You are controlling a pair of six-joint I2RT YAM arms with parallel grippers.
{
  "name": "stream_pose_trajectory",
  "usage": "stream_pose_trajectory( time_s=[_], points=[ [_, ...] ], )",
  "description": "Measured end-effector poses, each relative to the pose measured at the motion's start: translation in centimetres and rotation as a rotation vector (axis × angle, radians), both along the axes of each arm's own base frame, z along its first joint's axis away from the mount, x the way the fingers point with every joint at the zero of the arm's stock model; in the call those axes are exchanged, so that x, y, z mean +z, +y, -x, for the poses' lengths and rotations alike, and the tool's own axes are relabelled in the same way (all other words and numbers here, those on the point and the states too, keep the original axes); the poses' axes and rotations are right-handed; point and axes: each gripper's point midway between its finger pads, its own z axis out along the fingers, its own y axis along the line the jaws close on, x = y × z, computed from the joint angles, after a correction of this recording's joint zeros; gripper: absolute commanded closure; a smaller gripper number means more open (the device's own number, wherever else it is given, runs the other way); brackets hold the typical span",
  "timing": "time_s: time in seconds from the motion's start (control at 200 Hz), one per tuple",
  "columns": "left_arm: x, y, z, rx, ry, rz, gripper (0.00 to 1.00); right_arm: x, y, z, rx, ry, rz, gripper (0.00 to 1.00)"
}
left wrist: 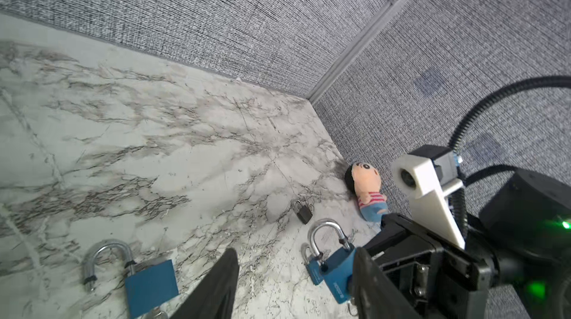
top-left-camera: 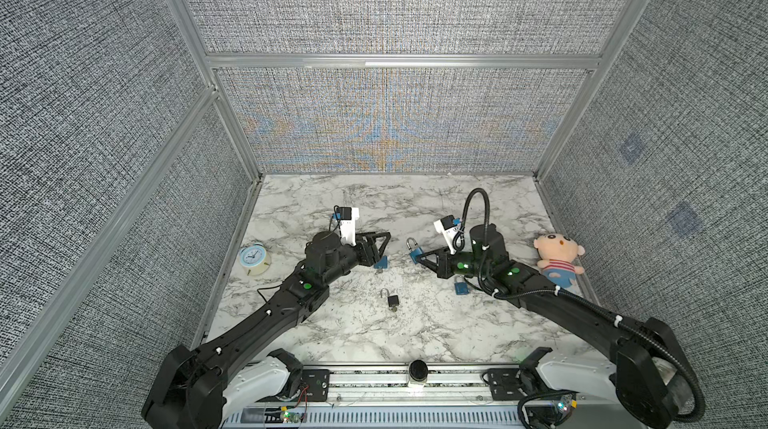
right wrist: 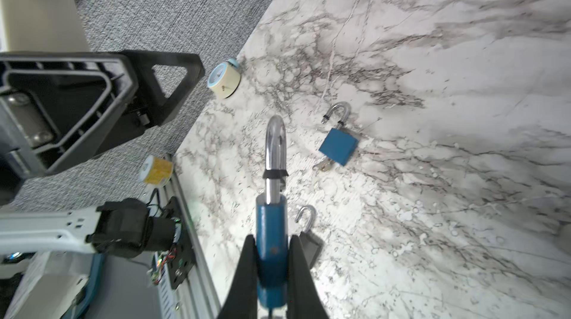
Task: Lock with the key
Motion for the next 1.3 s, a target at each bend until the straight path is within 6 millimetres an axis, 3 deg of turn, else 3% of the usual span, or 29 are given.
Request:
stream_pose_trajectory(
  time_s=[0.415,0.72,1.01,1.301],
  points=[
    [-0.3,-3.1,3.6,-0.303,-0.027,0.01,0.5,0.2,0.4,3.8,0.207,0.12,-0.107,1.0],
    [-0.9,-4.3,5.1,-0.43,0.008,0.042,0.56,-0.1,0.6,4.2,0.233,0.158,-0.145,1.0],
    [-1.8,-4.7,5.3,-0.46,0.035,0.042,0.61,-0.1,1.1,3.9,0.247,0.188,-0.182,1.0],
    [-1.6,-4.7,5.2,-0.457,0.026,0.046,0.57,0.2,1.3,3.8,0.246,0.189,-0.2,1.0]
  ],
)
